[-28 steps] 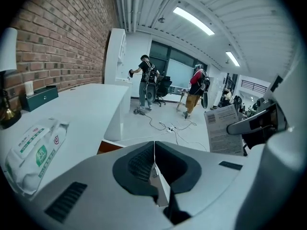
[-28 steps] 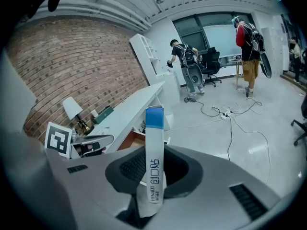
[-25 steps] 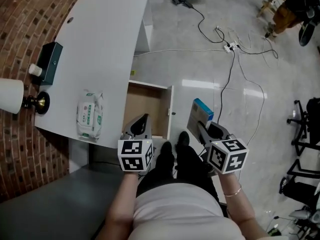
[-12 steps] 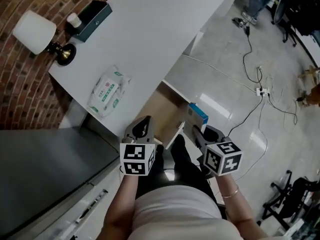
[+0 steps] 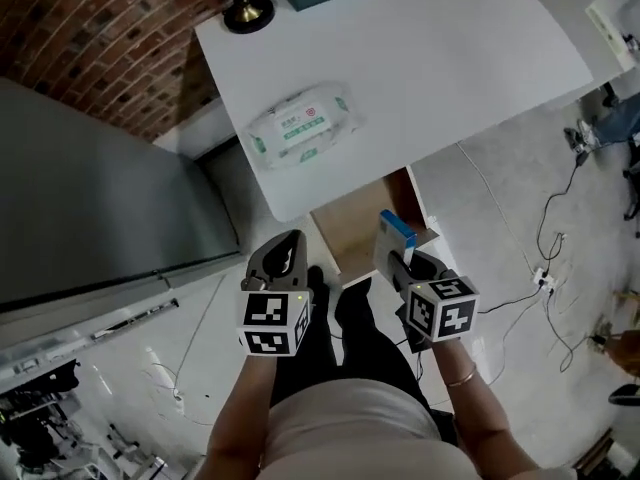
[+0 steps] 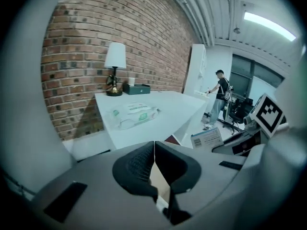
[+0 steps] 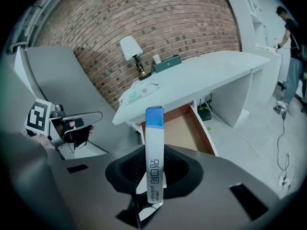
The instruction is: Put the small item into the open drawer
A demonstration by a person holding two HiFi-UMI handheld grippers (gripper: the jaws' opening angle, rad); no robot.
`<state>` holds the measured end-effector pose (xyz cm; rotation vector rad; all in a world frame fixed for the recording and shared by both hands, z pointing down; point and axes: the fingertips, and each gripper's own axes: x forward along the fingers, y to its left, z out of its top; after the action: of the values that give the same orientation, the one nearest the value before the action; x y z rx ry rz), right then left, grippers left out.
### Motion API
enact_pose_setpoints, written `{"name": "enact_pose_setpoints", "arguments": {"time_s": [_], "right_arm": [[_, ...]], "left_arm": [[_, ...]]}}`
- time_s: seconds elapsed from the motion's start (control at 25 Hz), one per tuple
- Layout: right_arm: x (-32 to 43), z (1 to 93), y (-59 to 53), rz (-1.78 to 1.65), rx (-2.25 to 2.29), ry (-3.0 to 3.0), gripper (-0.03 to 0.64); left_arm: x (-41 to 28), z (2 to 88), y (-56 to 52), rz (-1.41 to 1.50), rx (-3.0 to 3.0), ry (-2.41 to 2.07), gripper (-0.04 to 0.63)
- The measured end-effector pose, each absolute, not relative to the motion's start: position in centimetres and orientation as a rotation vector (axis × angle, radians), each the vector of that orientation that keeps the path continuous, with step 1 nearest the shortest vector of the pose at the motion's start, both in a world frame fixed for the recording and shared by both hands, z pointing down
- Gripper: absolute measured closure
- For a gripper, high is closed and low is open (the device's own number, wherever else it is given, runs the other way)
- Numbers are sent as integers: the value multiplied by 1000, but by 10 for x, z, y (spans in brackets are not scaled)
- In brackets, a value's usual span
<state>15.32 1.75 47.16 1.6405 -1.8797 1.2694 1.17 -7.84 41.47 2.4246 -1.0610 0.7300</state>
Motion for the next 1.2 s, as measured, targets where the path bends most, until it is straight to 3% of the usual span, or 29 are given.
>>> {"name": "enact_pose_setpoints", "arguments": {"time_s": [0.48, 1.2], "right_arm": [[81, 541, -26, 1145, 1331, -1875, 538], [64, 659, -56, 1016, 1263, -1671, 538]], "left_arm": [[-99, 450, -85, 650, 2193, -1332, 571], [-136, 510, -76, 644, 2050, -1352, 572]]}}
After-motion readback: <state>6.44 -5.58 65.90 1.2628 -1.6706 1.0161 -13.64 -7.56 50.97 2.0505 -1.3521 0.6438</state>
